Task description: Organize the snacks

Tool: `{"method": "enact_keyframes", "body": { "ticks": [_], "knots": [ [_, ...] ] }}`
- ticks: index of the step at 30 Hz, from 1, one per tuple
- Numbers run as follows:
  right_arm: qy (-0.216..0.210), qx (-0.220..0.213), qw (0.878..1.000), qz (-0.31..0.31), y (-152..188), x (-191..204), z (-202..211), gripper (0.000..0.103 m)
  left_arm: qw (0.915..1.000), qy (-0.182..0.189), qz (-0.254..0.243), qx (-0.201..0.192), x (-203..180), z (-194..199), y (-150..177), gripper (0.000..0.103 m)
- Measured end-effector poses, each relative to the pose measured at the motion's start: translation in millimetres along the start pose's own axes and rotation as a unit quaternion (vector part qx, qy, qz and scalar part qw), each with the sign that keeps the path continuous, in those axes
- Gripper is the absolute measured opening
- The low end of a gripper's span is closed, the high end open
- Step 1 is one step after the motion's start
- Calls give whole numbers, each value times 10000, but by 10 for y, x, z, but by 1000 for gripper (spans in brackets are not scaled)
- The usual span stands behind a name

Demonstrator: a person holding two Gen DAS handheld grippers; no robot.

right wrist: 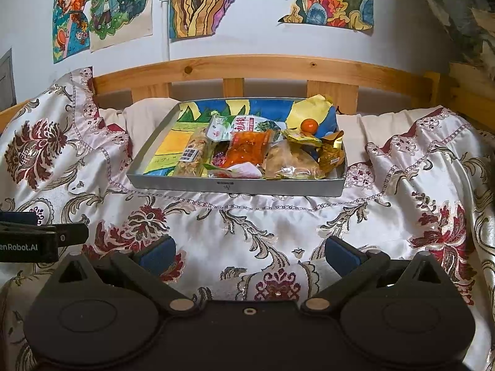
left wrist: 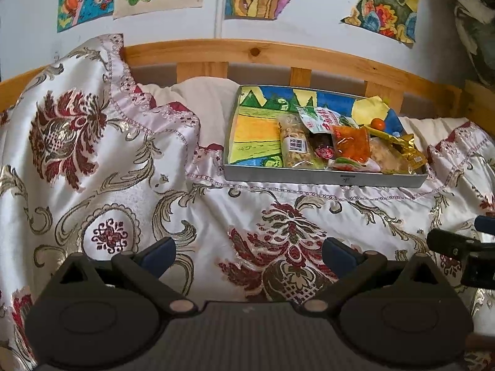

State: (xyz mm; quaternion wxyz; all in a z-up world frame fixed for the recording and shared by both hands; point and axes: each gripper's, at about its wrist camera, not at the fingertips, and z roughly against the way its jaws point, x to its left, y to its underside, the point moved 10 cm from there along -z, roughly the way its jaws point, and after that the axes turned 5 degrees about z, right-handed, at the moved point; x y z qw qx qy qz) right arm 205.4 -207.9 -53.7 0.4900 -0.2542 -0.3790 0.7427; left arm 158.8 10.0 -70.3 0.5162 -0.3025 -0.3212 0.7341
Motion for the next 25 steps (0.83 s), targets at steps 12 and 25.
{"method": "enact_keyframes", "body": {
  "ticks": [12, 25],
  "knots": [
    [0, 17, 10000, -1, 10, 12, -4, 102, 10000, 37, -40, 68, -5, -4, 31, 102],
    [3, 21, 10000, 3, 14, 20, -6, 102, 9999, 3, -24, 101, 13, -10, 46, 102]
  ]
}}
